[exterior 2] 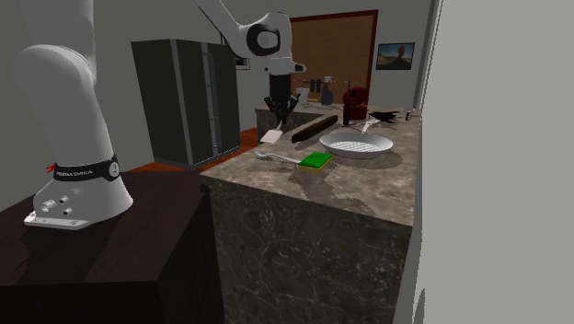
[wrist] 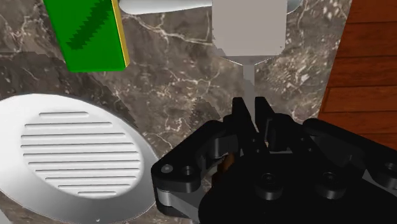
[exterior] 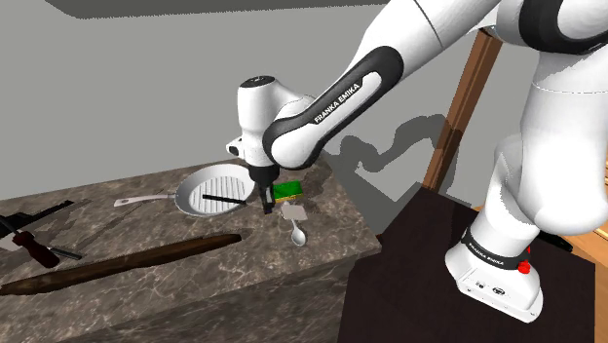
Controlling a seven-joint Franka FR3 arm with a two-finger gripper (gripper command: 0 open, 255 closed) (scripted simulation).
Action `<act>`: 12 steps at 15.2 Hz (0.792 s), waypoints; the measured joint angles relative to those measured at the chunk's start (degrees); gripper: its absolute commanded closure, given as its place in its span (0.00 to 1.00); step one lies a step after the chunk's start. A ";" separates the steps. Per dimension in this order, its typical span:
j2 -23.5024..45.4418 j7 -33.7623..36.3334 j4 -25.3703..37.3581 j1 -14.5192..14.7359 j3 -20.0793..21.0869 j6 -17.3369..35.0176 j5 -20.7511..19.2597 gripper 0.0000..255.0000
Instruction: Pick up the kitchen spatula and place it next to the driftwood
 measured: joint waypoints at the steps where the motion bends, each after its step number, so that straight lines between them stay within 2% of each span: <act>1: 0.45 1.56 0.37 0.91 0.45 0.08 -0.31 1.00; 6: 2.34 8.81 2.65 5.25 2.47 -0.27 -1.82 1.00; 10: 5.13 14.57 7.61 8.93 3.80 -2.50 -3.24 1.00; 12: 6.45 15.73 8.21 9.68 3.94 -1.81 -3.71 1.00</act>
